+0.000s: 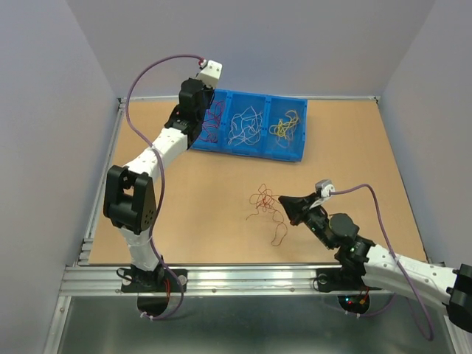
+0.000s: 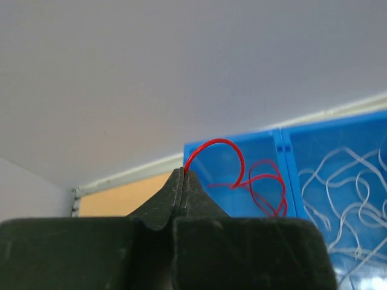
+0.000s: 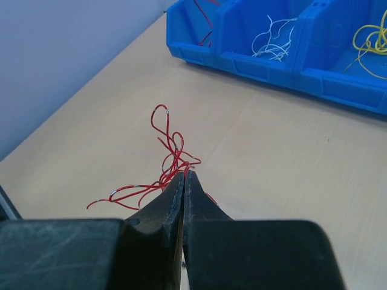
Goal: Untangle the cables
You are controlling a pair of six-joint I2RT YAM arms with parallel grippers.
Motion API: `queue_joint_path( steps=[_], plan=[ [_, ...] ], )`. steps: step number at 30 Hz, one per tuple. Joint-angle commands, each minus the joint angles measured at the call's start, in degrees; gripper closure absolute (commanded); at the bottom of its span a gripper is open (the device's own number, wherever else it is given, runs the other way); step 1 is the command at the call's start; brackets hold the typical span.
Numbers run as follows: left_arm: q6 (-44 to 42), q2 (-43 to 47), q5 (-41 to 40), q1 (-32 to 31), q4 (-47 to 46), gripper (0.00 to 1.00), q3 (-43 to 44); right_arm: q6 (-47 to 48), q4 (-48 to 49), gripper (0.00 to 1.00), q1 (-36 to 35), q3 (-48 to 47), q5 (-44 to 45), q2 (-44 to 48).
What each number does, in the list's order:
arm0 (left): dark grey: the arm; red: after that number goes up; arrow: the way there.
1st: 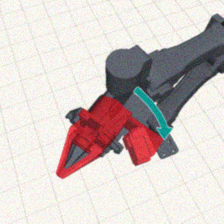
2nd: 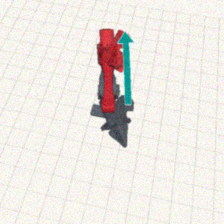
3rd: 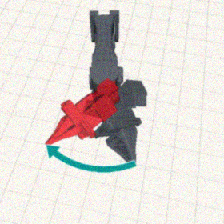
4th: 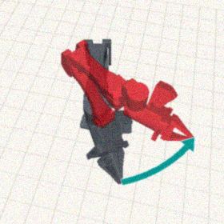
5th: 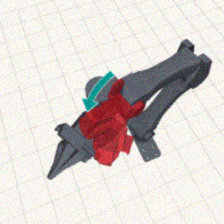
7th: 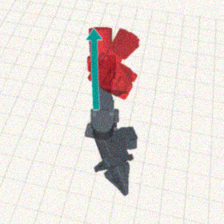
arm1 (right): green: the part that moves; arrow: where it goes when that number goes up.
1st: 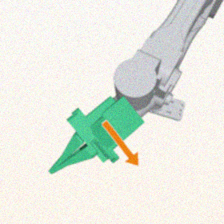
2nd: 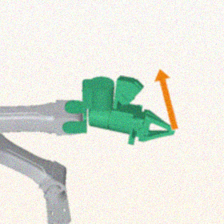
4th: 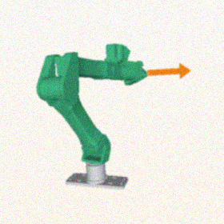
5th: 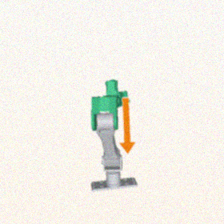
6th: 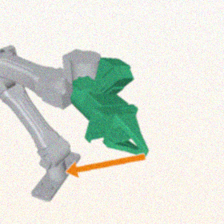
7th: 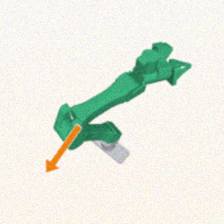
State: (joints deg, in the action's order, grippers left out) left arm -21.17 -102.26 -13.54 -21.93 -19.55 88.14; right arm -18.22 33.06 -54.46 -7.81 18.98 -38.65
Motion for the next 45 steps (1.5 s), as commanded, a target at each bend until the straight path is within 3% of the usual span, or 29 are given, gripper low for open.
queue_joint_path(
  steps=[1,7,14,16,17,18,19,21,23,26,30,31,34,39,45],
  plan=[
    [1.3,2.3,-1.8,0.7,-4.6,1.00,-1.9,-0.6,-1.9,1.00,-0.1,1.7,0.6,2.4],
    [4.1,-10.7,-1.2,1.0,11.0,1.00,6.9,-0.8,-1.9,1.00,-0.1,0.6,1.5,-1.2],
    [6.0,-17.2,2.1,2.1,15.4,1.00,8.3,-0.9,-1.9,0.99,-0.1,1.6,1.5,1.5],
    [6.7,-17.3,2.3,2.7,16.0,0.83,9.2,-1.0,-1.9,1.00,-0.1,1.7,1.5,1.9],
    [6.9,-16.4,2.7,2.9,15.2,0.70,9.1,-1.0,-2.0,0.99,-0.1,1.7,1.5,1.9],
    [7.1,-13.2,3.2,3.2,13.5,0.48,6.3,-1.0,-2.0,0.99,-0.1,1.6,1.4,1.8],
    [7.3,-10.9,5.0,3.5,11.4,0.37,4.1,-1.1,-2.0,0.99,-0.1,1.5,1.4,1.6],
    [7.4,-3.6,9.1,3.5,5.4,0.17,-2.7,-1.0,-2.0,0.99,0.0,1.0,1.4,0.4],
    [8.0,2.4,12.0,3.4,3.6,0.10,-6.6,-1.2,-1.9,0.99,-0.1,0.9,1.3,-0.5],
    [9.6,8.0,17.1,2.6,3.7,0.07,-10.2,-1.4,-1.9,0.99,-0.1,0.8,1.0,-0.8],
    [9.2,19.0,30.8,-1.8,-0.3,0.07,-23.4,-1.6,-1.1,0.99,-0.1,1.5,-0.3,-0.2],
    [6.5,20.1,39.1,-3.1,-1.1,0.07,-25.5,-1.6,-1.0,1.00,-0.1,1.7,-0.6,-0.1],
    [-0.8,21.5,53.6,-9.3,-0.6,0.07,-30.1,-1.6,-0.9,0.99,-0.1,2.0,-1.2,0.4],
    [-14.1,18.8,58.0,-19.3,4.8,0.12,-33.4,-2.0,-0.9,0.99,-0.1,2.3,-2.4,0.9],
    [-20.1,14.2,56.7,-23.0,12.4,0.19,-31.1,-2.1,-0.9,1.00,-0.1,2.2,-2.8,1.0]
  ],
)
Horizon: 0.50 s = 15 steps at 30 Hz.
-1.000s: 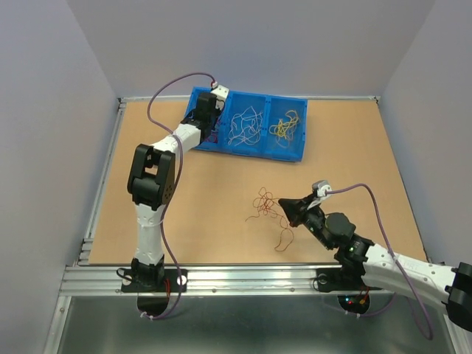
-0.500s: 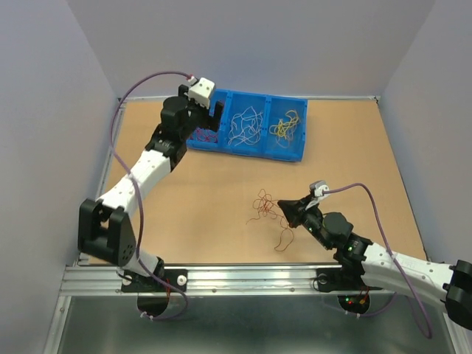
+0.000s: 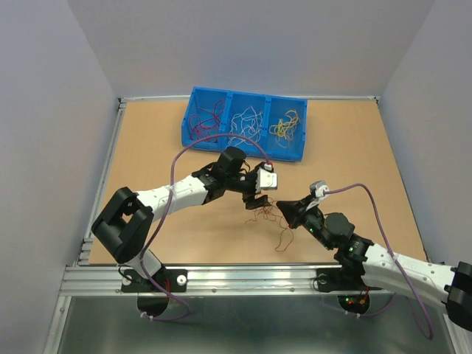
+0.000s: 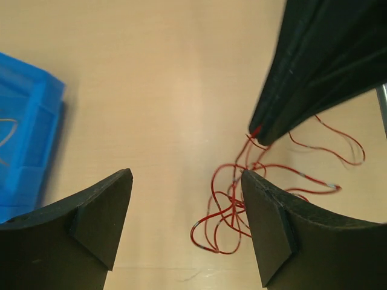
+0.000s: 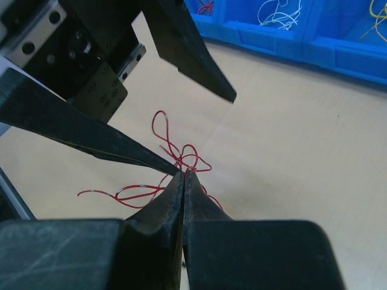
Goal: Untangle the cables
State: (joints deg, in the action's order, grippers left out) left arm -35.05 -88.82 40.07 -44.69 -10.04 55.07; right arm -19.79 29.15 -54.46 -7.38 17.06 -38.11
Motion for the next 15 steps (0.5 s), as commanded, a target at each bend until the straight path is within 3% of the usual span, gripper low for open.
queue_joint_path(
  steps=[1,5,8,9,10,11,12,15],
  plan=[
    [-6.4,0.5,3.7,-0.3,3.5,0.21,2.2,-0.3,3.0,0.99,-0.1,1.8,-0.9,0.4],
    [-8.1,-0.4,4.7,-0.4,5.4,0.32,2.9,-0.2,3.1,1.00,-0.1,2.1,-0.6,0.5],
    [-9.5,-1.5,4.7,-0.4,7.4,0.49,3.8,-0.1,3.1,1.00,-0.1,2.3,-0.5,0.9],
    [-9.9,-2.1,4.9,-0.4,7.9,0.73,4.4,-0.1,3.1,1.00,-0.1,2.4,-0.4,1.2],
    [-10.0,-2.4,5.0,-0.4,8.5,0.91,4.8,-0.2,3.1,0.99,-0.1,2.5,-0.5,1.4],
    [-9.7,-2.8,5.0,-0.4,9.1,1.00,5.6,-0.2,3.3,0.99,-0.1,2.8,-0.5,1.5],
    [-9.3,-2.9,4.9,-0.4,9.2,1.00,5.7,0.0,3.3,0.91,-0.1,2.9,-0.9,1.6],
    [-8.2,-1.5,5.2,-0.4,8.8,1.00,5.8,1.1,5.1,0.39,0.0,3.6,-1.9,1.8]
  ],
)
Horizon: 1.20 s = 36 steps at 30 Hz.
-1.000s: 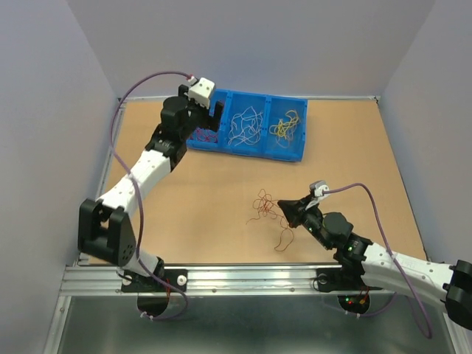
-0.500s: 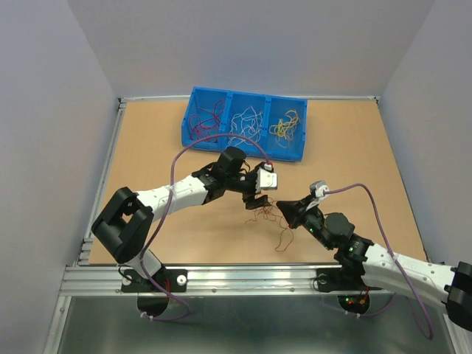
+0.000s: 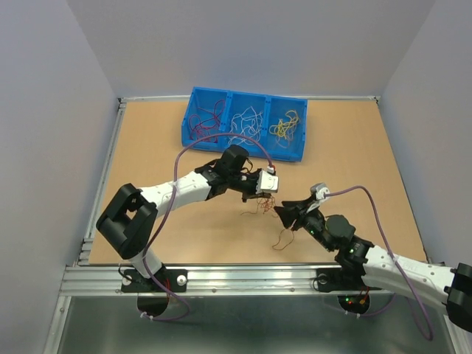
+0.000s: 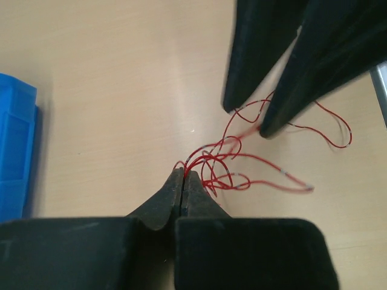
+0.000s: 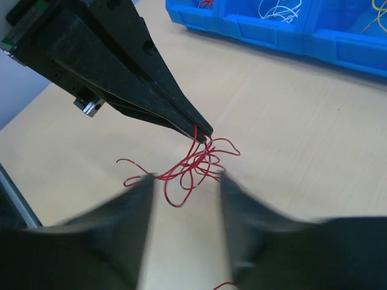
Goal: Untangle the cables
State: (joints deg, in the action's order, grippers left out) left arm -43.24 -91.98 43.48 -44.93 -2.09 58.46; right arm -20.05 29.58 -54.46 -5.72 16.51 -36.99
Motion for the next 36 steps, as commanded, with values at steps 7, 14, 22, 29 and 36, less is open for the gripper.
queue_joint_path(
  steps=[7,14,22,29,36],
  plan=[
    [5.4,8.4,7.0,1.6,-1.1,1.00,1.2,4.1,11.0,0.00,-0.1,2.3,-7.1,-7.4],
    [9.2,13.4,11.4,3.8,-2.6,1.00,0.8,5.9,12.1,0.09,-0.1,-5.1,-4.0,-26.6],
    [20.4,18.2,17.3,10.6,-13.1,1.00,-2.9,1.9,14.0,0.99,0.0,-7.9,4.5,-32.8],
    [24.9,18.9,20.9,14.7,-18.0,1.00,-4.1,0.8,15.2,0.94,-0.1,0.2,4.3,-17.3],
    [25.1,19.2,23.7,14.5,-18.0,1.00,-4.2,5.4,15.2,0.00,-0.1,4.1,-6.2,-4.3]
  ],
)
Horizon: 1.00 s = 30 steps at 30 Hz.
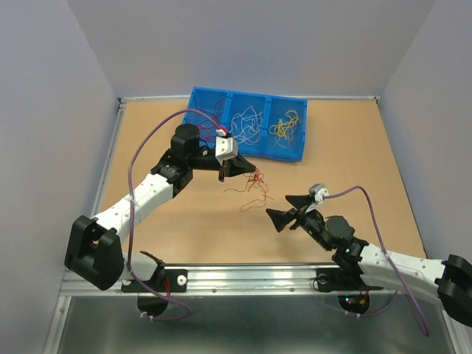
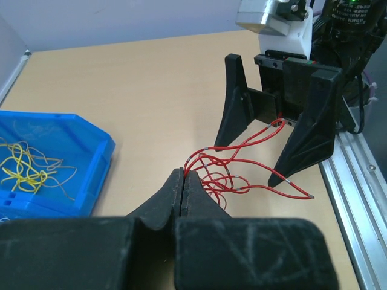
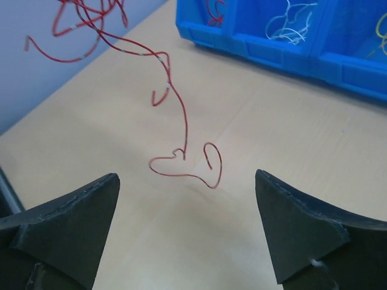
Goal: Untangle the cables
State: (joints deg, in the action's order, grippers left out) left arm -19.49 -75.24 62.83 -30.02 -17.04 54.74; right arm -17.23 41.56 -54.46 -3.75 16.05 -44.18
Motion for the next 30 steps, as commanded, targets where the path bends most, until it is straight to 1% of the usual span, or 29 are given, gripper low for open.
queue_joint_path(
  steps=[1,6,10,11,13,15,16,17,19,22,23,24,25,26,27,28,29,30],
  plan=[
    [1.2,2.4,4.8,-0.5,-3.0,1.00,-0.6,2.6,3.2,0.00,-0.1,2.3,-6.3,2.8],
    [0.2,1.3,7.7,-1.9,-1.6,1.00,-0.3,2.8,6.0,0.00,-0.1,1.4,-5.5,-1.0],
    [-1.9,0.6,8.4,-2.8,1.4,1.00,0.8,3.2,10.8,0.00,-0.1,-0.6,-5.6,-6.9],
    [-2.0,0.4,8.9,-2.8,1.9,1.00,0.9,3.1,11.9,0.00,-0.1,-1.4,-5.5,-10.1],
    [-2.3,-0.4,9.9,-3.0,2.5,1.00,1.4,2.5,14.9,0.00,-0.1,-2.2,-5.3,-13.4],
    [-3.2,-1.0,10.4,-3.5,4.3,1.00,1.9,1.9,18.8,0.10,-0.1,-2.3,-5.2,-17.8],
    [-3.6,-1.3,10.6,-3.5,4.8,1.00,2.3,2.0,20.0,0.18,-0.1,-2.3,-5.0,-19.0],
    [-4.2,-1.6,10.6,-3.6,5.2,1.00,2.4,2.2,20.7,0.47,-0.1,-2.6,-4.6,-20.0],
    [-4.2,-2.1,10.8,-3.6,6.0,1.00,2.9,2.0,20.8,0.99,0.0,-4.0,-2.2,-22.2],
    [-5.3,-2.6,10.0,-3.5,8.3,1.00,4.5,0.7,20.8,0.99,0.0,-4.2,1.2,-22.9],
    [-5.3,-2.6,9.5,-3.3,8.7,1.00,4.7,0.3,20.8,0.99,-0.1,-3.8,3.8,-22.4],
    [-5.1,-2.6,8.5,-3.1,8.6,1.00,4.8,0.0,20.6,0.99,0.0,-3.2,5.5,-21.7],
    [-4.2,-2.5,6.0,-2.4,7.9,1.00,4.7,-0.9,20.5,0.99,-0.1,-1.2,7.7,-18.9],
    [-1.8,-2.5,3.9,-2.2,3.4,1.00,4.3,-1.4,20.3,0.99,-0.1,0.3,12.5,-16.9],
    [1.1,-1.9,1.5,-1.5,-0.1,1.00,3.6,-2.0,19.1,0.99,-0.1,1.5,15.3,-14.3],
    [7.5,-1.8,-3.2,0.4,-3.5,1.00,1.7,-2.2,17.6,0.99,0.0,3.2,21.1,-8.6],
    [10.4,-1.4,-5.8,1.9,-9.6,1.00,0.6,-2.5,15.4,0.99,-0.1,3.2,24.1,-4.6],
    [15.5,-0.9,-11.2,3.5,-11.7,1.00,-0.6,-3.7,9.5,0.99,-0.1,4.4,27.1,-1.1]
  ],
)
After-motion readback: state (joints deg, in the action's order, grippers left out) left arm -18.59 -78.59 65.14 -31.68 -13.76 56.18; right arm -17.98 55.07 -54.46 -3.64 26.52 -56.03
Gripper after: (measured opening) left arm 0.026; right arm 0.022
